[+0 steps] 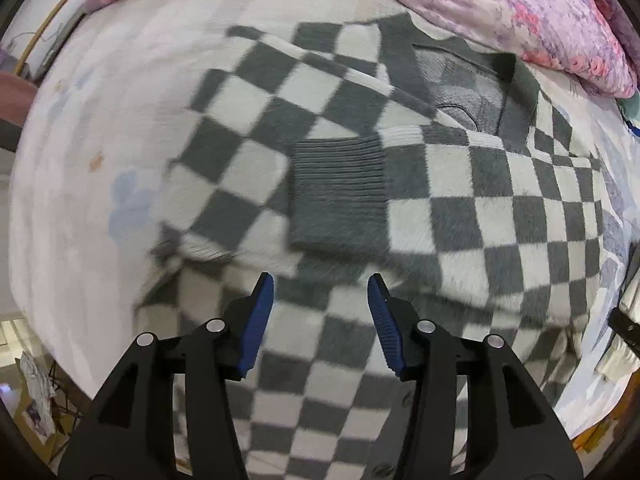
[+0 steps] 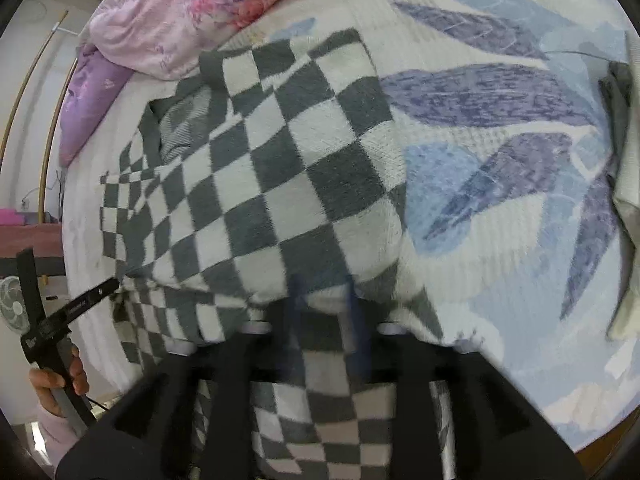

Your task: Fold large clothes

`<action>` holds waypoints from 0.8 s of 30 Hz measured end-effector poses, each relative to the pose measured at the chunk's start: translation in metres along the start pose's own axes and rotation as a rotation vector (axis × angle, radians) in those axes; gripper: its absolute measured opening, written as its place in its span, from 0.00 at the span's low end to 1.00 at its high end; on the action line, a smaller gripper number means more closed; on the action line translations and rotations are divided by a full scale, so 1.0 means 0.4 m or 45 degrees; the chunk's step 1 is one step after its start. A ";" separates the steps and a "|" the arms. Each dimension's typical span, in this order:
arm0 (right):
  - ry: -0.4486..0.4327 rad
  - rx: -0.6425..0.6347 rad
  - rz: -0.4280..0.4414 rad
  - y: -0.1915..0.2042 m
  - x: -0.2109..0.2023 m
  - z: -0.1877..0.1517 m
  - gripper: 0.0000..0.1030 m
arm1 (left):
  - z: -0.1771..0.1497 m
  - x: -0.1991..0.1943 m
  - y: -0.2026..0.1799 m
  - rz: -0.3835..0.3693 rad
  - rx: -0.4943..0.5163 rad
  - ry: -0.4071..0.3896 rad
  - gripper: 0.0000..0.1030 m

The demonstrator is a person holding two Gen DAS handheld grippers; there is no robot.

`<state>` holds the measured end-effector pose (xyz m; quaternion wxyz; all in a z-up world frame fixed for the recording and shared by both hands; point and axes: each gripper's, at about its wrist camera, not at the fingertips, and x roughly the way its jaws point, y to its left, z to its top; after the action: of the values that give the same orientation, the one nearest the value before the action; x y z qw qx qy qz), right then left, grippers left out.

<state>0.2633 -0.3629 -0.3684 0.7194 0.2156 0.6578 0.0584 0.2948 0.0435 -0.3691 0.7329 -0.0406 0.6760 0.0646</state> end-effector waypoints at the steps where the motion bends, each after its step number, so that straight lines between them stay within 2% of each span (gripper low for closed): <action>1: -0.019 -0.010 -0.006 0.016 -0.013 0.007 0.70 | -0.008 -0.021 0.012 0.012 0.006 -0.008 0.56; 3: -0.037 -0.043 -0.012 0.039 -0.038 0.010 0.73 | -0.017 -0.060 0.033 0.026 0.019 -0.019 0.58; 4: -0.037 -0.058 -0.023 0.049 -0.052 0.011 0.80 | -0.023 -0.077 0.039 0.038 0.022 -0.026 0.58; 9: -0.064 -0.085 -0.047 0.062 -0.120 0.016 0.80 | -0.052 -0.187 0.134 0.101 0.006 -0.085 0.59; 15: -0.106 -0.129 -0.084 0.072 -0.180 0.051 0.80 | -0.029 -0.360 0.256 0.194 -0.067 -0.267 0.61; 16: -0.109 -0.133 -0.100 0.072 -0.185 0.058 0.80 | -0.016 -0.395 0.282 0.208 -0.096 -0.317 0.61; 20: -0.123 -0.141 -0.095 0.085 -0.186 0.104 0.80 | 0.048 -0.466 0.361 0.217 -0.158 -0.402 0.64; 24: -0.125 -0.162 -0.174 0.103 -0.154 0.176 0.80 | 0.141 -0.434 0.373 0.158 -0.128 -0.389 0.66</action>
<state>0.3323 -0.3648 -0.2928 0.7652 0.1266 0.6299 0.0404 0.3147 0.1923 -0.1874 0.8187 -0.0252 0.5540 0.1490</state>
